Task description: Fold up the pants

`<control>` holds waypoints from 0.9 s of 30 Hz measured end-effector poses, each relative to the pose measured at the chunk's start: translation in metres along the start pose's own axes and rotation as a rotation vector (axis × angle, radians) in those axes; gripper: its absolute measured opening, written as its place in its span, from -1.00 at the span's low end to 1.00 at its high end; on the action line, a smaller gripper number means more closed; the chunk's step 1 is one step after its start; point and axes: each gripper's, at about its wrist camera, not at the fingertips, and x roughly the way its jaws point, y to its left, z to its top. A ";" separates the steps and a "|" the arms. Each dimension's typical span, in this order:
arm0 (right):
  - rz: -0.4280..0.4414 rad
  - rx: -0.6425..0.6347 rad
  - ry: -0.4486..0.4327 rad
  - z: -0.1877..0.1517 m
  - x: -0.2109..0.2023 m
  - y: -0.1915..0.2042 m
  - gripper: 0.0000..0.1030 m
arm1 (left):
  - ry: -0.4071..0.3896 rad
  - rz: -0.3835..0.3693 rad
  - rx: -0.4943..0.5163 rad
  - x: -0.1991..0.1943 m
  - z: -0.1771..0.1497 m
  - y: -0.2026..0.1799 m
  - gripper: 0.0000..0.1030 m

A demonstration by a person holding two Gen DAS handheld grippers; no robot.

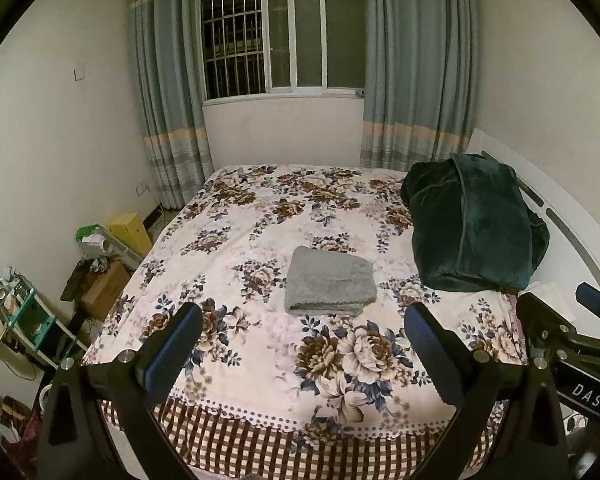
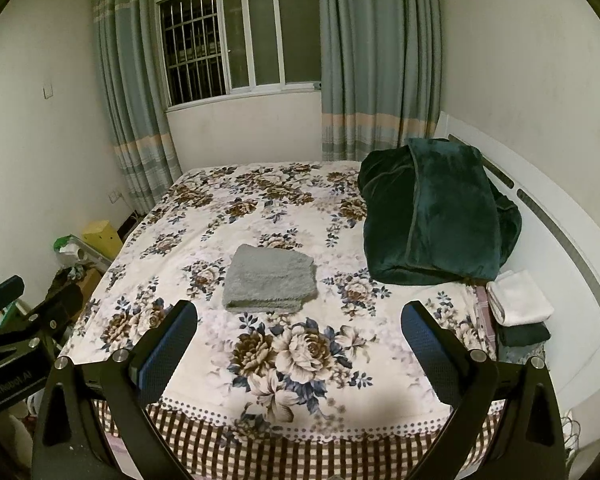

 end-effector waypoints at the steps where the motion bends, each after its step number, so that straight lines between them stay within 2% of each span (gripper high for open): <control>1: -0.001 -0.001 0.000 0.000 -0.002 0.002 1.00 | -0.002 -0.001 0.001 0.000 0.000 0.000 1.00; 27: -0.008 0.004 -0.006 -0.004 -0.007 0.005 1.00 | -0.015 0.006 -0.010 -0.011 -0.001 -0.002 1.00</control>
